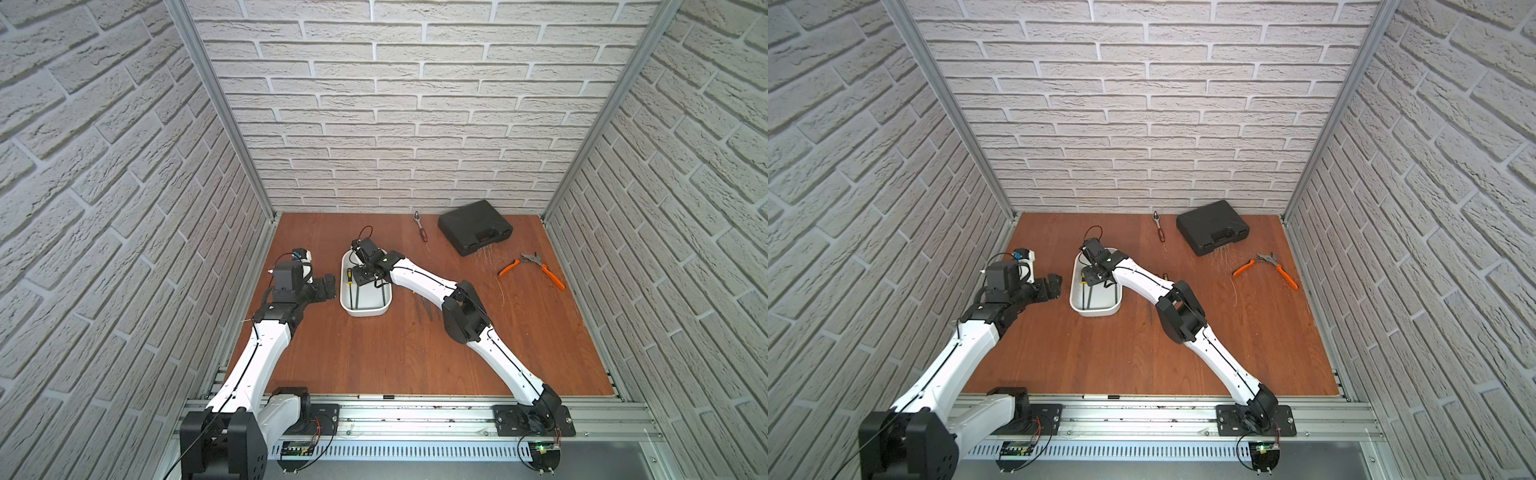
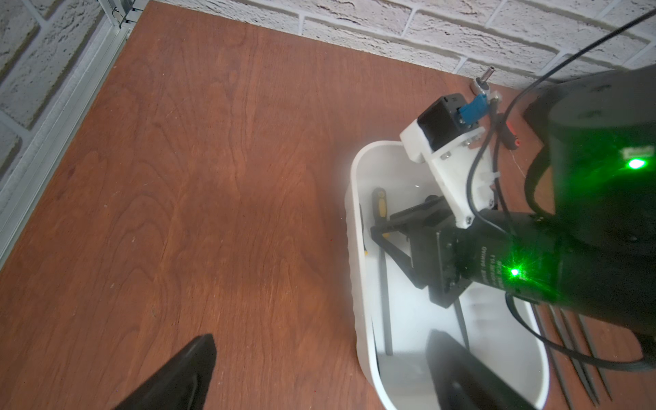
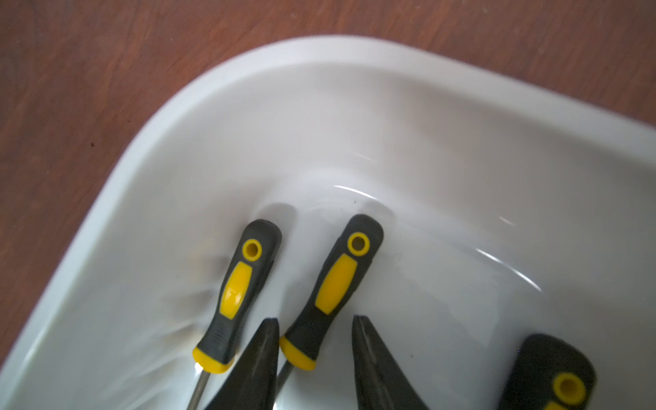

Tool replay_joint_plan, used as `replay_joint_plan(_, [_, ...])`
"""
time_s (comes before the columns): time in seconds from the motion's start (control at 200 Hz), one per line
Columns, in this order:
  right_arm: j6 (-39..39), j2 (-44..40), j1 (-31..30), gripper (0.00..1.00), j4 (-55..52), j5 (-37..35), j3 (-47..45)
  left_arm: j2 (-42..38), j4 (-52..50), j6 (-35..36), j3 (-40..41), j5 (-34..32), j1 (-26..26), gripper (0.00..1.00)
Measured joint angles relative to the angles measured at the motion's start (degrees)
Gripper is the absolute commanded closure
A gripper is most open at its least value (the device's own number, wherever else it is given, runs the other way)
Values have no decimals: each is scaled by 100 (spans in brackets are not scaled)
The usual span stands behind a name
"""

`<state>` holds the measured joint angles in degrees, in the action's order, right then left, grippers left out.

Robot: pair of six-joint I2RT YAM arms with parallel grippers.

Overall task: Take the file tool out of the storage box
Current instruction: Pick up the file tool from the storage box.

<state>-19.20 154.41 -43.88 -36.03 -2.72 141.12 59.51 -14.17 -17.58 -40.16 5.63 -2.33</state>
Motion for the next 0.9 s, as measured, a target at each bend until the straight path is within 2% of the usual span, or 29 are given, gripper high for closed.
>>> replay_joint_plan(0.315, [7, 181, -22, 64, -74, -4, 291, 0, -2, 2, 0, 0, 0, 1])
replay_joint_plan(0.415, [17, 184, -33, 72, -81, -9, 295, 0, -2, 2, 0, 0, 0, 1])
replay_joint_plan(0.655, [35, 184, -59, 97, -129, -94, 310, 0, -4, 0, 0, -2, 0, 1])
replay_joint_plan(0.9, [-94, -79, -59, 97, 116, -63, -179, 0, -70, 4, 0, -11, 0, 2])
